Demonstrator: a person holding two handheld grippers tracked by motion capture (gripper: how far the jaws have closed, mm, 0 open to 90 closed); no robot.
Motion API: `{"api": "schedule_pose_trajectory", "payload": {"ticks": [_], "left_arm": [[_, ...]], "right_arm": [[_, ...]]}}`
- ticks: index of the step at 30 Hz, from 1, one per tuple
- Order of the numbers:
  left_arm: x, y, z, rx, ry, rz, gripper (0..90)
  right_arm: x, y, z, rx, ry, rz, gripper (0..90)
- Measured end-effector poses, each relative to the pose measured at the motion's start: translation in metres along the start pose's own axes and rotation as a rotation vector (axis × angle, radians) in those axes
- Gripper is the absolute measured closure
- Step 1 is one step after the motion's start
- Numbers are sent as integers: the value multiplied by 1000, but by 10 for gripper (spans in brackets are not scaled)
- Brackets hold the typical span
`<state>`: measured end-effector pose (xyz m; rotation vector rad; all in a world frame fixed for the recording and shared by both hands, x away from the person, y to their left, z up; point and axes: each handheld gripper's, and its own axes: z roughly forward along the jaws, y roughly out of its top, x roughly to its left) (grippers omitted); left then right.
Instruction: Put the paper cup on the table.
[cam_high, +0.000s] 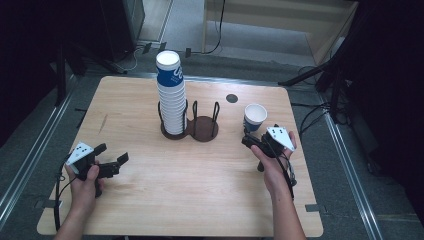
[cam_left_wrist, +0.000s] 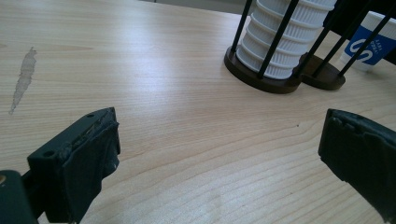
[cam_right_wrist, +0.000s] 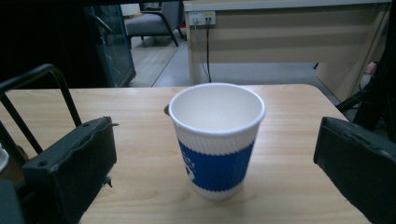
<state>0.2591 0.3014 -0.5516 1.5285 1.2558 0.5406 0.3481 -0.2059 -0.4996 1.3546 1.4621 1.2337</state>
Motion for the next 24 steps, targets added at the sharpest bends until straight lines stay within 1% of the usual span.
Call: {"api": "schedule_pose_trajectory", "payload": {"ticks": [2,4,5,6,9,10,14,21,24], "left_arm": [[0,0,0,1,1,0,0],[0,0,0,2,1,0,0],[0,0,0,2,1,0,0],[0,0,0,0,1,-1,0],[0,0,0,0,0,-2,0],[0,0,0,1,2,-1,0],[0,0,0,1,2,0,0],[0,0,0,2,3,7,0],[0,0,0,2,3,7,0]], "right_arm": [[-3,-4,-4,3,-8,4,0],[-7,-6,-9,6,-18,24,0],[-7,-6,-9,6,-18,24,0],[-10,-9,-14,0,-18,21,0],[-12,-12,-19,-2,-21,17,0],[-14,-15,-23,-1,-20,13,0],[-15,-23,-31,3,-28,-17,0],[-21,-34,-41,10,-37,-17,0],[-26,-40,-48,14,-41,-16,0]]}}
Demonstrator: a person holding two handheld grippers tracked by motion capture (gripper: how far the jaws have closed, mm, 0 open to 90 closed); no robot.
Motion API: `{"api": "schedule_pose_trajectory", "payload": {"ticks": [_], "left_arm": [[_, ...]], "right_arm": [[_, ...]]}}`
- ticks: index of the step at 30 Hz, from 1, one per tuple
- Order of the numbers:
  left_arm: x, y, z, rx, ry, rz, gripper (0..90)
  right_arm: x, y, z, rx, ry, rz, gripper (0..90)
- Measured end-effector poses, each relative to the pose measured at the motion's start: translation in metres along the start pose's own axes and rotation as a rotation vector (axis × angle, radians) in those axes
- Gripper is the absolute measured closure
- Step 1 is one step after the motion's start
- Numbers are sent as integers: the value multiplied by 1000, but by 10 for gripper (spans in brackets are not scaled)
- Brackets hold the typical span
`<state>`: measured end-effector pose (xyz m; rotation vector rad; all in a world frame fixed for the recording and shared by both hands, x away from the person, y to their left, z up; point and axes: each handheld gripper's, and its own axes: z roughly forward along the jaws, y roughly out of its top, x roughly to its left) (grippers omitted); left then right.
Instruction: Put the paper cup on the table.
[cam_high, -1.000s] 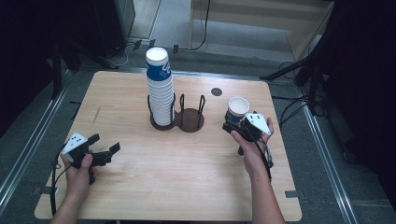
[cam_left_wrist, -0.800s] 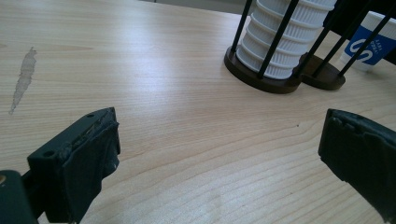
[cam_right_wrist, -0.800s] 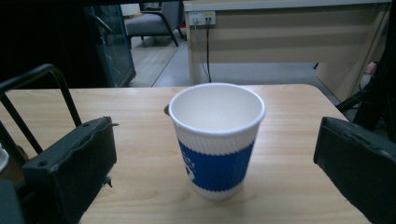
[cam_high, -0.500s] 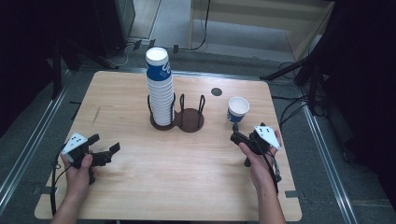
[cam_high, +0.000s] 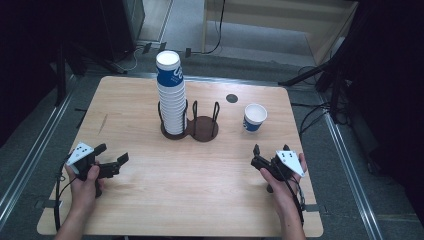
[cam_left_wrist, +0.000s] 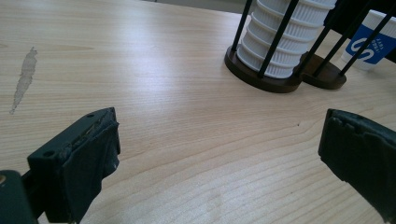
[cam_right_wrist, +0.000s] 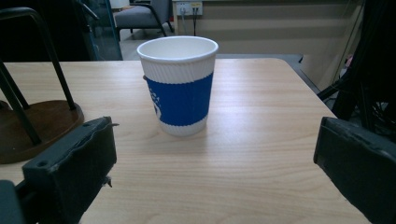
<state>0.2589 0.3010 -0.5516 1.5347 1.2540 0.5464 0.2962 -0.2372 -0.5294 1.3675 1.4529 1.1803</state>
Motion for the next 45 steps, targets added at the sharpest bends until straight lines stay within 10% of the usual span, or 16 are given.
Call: {"api": "schedule_pose_trajectory", "payload": {"ticks": [45], "left_arm": [[-2,-1,-1,6,15,7,0]], "right_arm": [[-83,-34,-80,29,-94,1,0]]}}
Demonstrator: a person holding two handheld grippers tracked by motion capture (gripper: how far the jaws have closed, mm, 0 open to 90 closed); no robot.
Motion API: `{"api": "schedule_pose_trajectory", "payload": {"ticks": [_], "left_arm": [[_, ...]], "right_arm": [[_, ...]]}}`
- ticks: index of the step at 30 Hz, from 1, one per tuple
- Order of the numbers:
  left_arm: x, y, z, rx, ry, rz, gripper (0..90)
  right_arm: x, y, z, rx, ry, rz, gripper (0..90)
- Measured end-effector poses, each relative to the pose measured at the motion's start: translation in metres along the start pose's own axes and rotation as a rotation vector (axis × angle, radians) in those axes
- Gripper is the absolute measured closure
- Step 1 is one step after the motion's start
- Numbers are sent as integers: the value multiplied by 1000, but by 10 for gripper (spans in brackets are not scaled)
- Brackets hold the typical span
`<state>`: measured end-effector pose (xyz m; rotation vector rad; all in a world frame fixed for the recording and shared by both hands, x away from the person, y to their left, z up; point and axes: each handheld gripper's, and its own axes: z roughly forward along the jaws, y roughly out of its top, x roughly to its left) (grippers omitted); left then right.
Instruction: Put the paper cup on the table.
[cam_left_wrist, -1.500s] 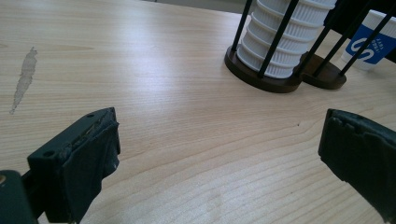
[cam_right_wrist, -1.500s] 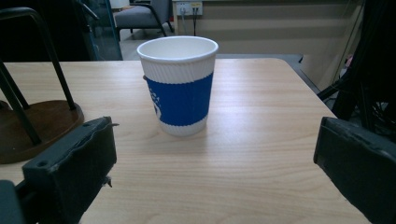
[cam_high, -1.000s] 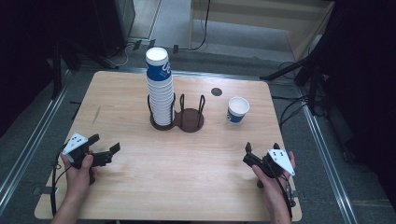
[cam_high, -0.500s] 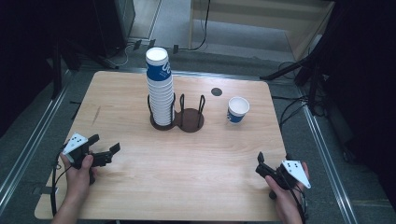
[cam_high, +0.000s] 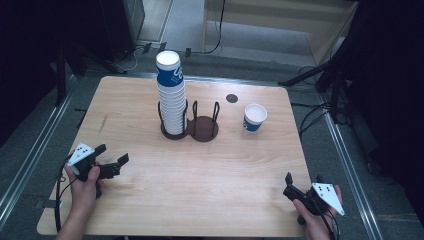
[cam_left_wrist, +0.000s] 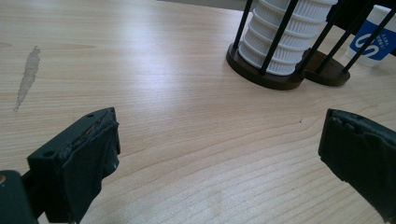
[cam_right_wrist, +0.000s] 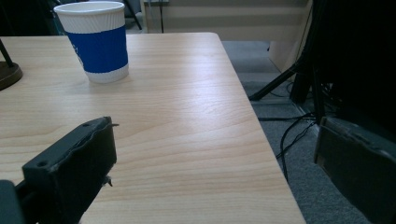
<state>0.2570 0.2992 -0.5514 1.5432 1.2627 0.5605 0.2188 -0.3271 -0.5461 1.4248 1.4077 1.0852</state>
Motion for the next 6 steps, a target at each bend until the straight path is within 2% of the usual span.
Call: {"api": "schedule_pose_trajectory", "payload": {"ticks": [4,5,6], "left_arm": [[0,0,0,0,2,-2,0],[0,0,0,0,2,-2,0],[0,0,0,0,2,-2,0]], "right_arm": [[0,-1,-2,-11,-3,-12,0],[1,-1,-3,11,5,-19,0],[1,-1,-3,11,5,-19,0]]}}
